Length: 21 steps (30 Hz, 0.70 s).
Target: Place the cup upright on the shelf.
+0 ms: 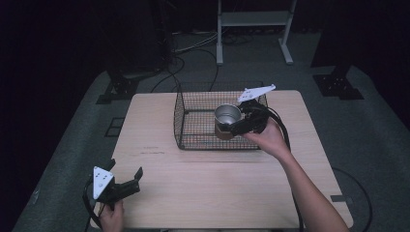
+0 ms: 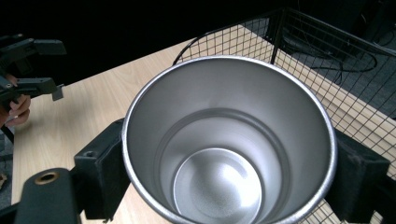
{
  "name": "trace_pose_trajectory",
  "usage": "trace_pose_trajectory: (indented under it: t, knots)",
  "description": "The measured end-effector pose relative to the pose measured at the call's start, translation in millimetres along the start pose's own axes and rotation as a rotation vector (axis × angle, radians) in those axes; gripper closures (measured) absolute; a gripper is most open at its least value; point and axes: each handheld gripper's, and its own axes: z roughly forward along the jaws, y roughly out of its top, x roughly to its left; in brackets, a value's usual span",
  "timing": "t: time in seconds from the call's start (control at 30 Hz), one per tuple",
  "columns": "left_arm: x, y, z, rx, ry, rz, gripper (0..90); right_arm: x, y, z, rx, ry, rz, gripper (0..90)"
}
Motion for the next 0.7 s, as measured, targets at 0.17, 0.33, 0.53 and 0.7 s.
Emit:
trace_pose_trajectory:
  t: [0.17, 0.33, 0.53, 0.7]
  knots:
    - [0.5, 0.1, -0.5, 0.002, 0.002, 0.002, 0.0, -1.0, 8.9, 4.0, 0.007, -0.008, -0.015, 14.7]
    - [0.0, 0.1, -0.5, 0.0, -0.003, 0.002, 0.0, -3.1, 17.9, 9.5, 0.004, -0.015, -0.019, 14.7]
    - [-0.2, 0.3, -0.8, 0.0, -0.004, 0.006, 0.0, -7.3, 25.6, 20.9, 0.022, -0.023, -0.018, 14.6]
    - [0.8, 0.4, -1.4, 0.0, -0.001, 0.006, 0.0, -12.3, 31.5, 28.7, 0.032, -0.036, -0.007, 14.7]
